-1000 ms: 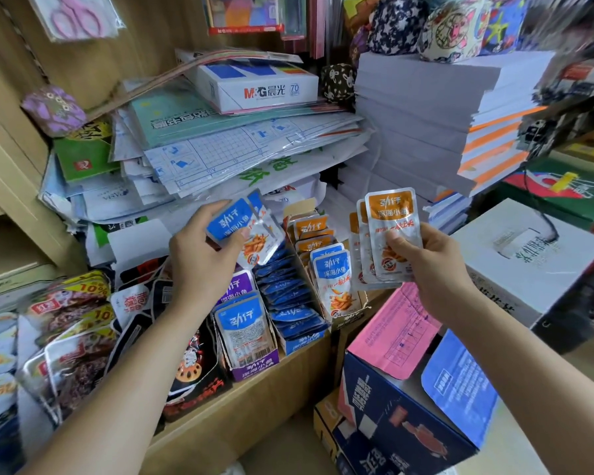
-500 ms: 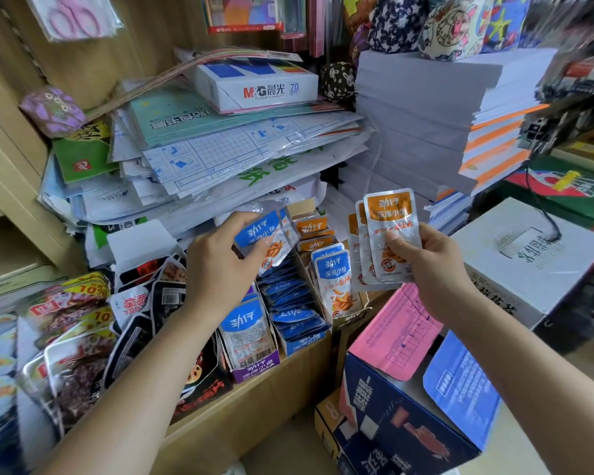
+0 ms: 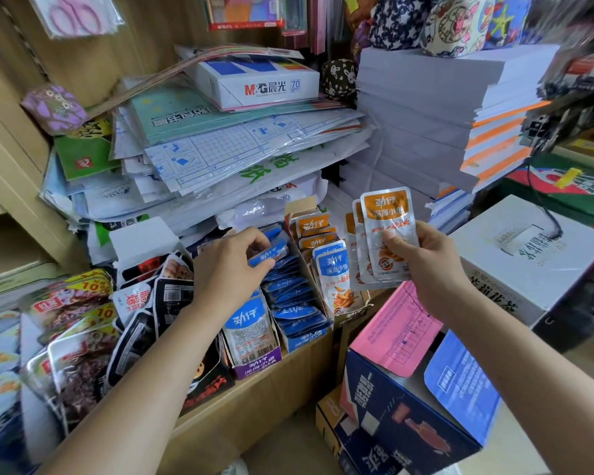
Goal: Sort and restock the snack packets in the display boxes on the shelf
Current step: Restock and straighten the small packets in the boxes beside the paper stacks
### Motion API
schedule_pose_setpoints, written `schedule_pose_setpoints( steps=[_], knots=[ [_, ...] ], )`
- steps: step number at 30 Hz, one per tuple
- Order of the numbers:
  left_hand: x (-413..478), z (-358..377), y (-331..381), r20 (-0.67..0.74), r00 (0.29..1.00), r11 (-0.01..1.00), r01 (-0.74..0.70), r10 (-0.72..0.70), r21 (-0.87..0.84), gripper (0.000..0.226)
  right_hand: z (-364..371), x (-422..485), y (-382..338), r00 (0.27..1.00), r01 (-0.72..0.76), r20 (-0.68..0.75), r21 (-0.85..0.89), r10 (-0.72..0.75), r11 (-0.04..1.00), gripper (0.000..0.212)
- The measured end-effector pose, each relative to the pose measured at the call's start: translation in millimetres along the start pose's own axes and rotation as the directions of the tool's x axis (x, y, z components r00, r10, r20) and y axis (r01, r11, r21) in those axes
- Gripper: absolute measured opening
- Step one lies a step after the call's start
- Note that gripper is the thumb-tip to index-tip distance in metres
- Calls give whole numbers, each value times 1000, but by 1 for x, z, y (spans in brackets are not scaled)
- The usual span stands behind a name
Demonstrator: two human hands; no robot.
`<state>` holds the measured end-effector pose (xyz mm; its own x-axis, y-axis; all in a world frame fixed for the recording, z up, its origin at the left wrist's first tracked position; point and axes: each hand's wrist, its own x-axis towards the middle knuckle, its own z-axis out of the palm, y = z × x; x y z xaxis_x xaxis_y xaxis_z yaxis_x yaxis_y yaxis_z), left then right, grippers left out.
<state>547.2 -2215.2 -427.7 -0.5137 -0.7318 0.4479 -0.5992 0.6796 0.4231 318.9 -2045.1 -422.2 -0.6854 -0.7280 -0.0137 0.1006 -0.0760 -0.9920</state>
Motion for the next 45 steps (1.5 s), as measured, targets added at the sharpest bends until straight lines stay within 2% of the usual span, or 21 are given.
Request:
schedule_pose_setpoints(
  steps=[3,7,9,12,14,16,17,20,23,26,28,29,31,33,36,39,43,45],
  knots=[
    [2,6,2,106,994,997,-5,-3,83,29,0,1,2,1000,3,-1,-8,-3,1000,22],
    [3,7,4,239,971,998,-9,-7,64,63,0,4,4,1000,-8,0,-17,8,1000,23],
    [0,6,4,260,966,996,-35,11,88,61,0,5,5,1000,-8,-3,-21,8,1000,21],
    [-3,5,3,192,981,992,-62,40,112,37,-2,6,6,1000,-12,-13,-26,11,1000,18],
    [0,5,0,32,999,988,-48,43,145,22,-4,7,7,1000,-13,-16,-28,13,1000,15],
    [6,9,-3,-66,997,974,-11,27,226,19,-5,7,7,1000,-16,-17,-29,15,999,14],
    [9,11,-4,-53,999,963,11,4,271,21,-5,7,7,1000,-18,-14,-28,17,999,14],
    [16,19,-3,70,995,939,47,-75,342,32,-5,6,7,1000,-25,-6,-31,25,999,19],
    [16,17,-2,159,983,965,50,-94,258,49,-5,6,8,1000,-24,6,-42,25,999,21],
    [4,6,4,183,981,994,-84,71,65,55,-5,7,9,1000,-23,17,-56,24,998,21],
    [-7,-2,13,252,939,971,-237,234,-18,46,-5,7,11,999,-23,32,-83,26,996,25],
    [-12,-3,17,329,902,955,-297,281,0,43,-4,6,12,999,-23,39,-101,27,995,27],
    [-18,0,20,524,809,925,-367,267,95,44,-3,5,14,998,-24,59,-122,31,992,27],
    [-19,4,18,610,767,904,-385,199,189,48,-1,4,15,996,-24,84,-121,34,992,24],
    [-16,0,15,535,824,857,-404,189,320,62,2,4,15,993,-25,113,-121,39,992,23],
    [-11,-8,4,453,882,817,-357,134,454,83,3,4,16,991,-8,131,-152,29,988,23],
    [-10,-8,-5,392,916,820,-286,82,496,77,5,5,15,989,37,146,-249,0,968,22],
    [-10,-6,-5,344,936,819,-252,72,516,83,4,6,15,987,43,159,-280,2,959,21]
  ],
)
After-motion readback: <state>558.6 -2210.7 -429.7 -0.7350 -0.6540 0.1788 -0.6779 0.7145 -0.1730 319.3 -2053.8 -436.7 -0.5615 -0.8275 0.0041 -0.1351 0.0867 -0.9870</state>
